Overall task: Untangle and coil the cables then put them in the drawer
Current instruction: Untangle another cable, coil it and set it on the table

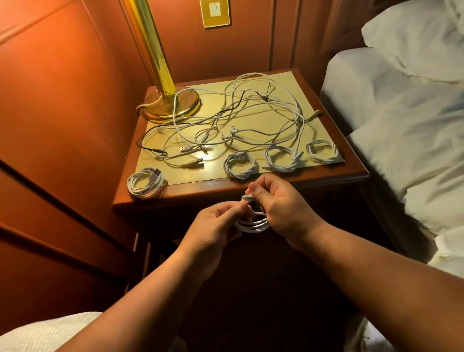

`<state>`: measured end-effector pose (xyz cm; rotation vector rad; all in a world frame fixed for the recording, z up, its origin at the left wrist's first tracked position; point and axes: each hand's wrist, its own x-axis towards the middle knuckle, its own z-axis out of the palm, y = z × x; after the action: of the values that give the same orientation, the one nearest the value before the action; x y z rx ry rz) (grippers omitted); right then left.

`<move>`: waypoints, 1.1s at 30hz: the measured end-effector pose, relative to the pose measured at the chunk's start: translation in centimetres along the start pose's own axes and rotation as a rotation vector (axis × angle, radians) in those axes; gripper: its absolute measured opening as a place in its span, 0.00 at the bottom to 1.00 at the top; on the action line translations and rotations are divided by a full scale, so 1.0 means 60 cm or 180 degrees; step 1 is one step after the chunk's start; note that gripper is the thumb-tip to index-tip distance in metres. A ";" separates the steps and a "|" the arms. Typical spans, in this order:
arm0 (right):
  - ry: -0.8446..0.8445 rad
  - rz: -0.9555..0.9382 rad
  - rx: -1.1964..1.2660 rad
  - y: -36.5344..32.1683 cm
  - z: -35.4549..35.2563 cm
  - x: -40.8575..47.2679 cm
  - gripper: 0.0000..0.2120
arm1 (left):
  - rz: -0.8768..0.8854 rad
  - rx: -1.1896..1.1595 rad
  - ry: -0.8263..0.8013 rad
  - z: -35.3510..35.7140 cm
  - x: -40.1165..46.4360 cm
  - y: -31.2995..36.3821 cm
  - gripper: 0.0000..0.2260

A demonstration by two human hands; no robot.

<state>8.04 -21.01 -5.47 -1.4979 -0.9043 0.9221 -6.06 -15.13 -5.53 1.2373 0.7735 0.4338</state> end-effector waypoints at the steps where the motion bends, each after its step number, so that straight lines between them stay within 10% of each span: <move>1: -0.0019 -0.0037 0.0027 -0.001 0.000 0.000 0.09 | -0.0065 -0.0072 -0.0043 -0.001 -0.001 0.001 0.16; 18: 0.0063 -0.0232 -0.0346 0.007 0.000 0.005 0.08 | -0.0557 -0.0964 -0.0351 -0.001 0.002 0.002 0.10; 33: 0.0247 -0.0802 -0.1800 0.022 0.009 -0.009 0.06 | 0.0424 0.1266 0.0803 0.010 -0.002 -0.003 0.15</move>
<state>7.42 -21.43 -6.81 -1.8195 -1.3331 0.4334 -5.70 -15.67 -5.58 1.6315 1.0291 0.5704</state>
